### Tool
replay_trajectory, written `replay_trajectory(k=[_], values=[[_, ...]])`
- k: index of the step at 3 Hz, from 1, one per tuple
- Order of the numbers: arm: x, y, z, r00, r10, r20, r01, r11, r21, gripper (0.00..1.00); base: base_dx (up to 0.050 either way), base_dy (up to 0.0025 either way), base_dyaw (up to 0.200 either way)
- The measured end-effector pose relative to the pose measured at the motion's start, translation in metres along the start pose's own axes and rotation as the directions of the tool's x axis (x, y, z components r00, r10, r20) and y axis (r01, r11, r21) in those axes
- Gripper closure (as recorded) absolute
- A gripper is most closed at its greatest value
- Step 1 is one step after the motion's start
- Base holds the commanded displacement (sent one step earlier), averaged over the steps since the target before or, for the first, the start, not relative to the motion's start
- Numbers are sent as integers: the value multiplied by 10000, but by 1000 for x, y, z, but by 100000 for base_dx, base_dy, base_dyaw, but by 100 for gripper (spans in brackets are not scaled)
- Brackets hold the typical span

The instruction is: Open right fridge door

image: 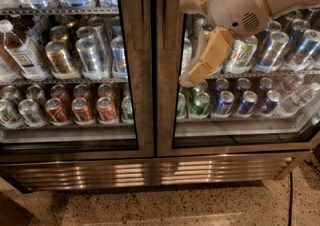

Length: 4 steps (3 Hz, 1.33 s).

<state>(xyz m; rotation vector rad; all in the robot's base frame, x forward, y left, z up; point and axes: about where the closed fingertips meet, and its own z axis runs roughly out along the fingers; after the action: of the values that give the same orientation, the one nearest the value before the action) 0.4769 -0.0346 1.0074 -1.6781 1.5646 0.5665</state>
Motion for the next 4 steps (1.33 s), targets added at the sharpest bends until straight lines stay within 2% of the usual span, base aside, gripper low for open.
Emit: replay_trajectory(k=[2,4], values=[[1,-4,23,9999,130,-51,-132,9993,-361,0,0,0,0],[1,-1,28,10000,34,-73,-39,9982,-603,0,0,0,0]])
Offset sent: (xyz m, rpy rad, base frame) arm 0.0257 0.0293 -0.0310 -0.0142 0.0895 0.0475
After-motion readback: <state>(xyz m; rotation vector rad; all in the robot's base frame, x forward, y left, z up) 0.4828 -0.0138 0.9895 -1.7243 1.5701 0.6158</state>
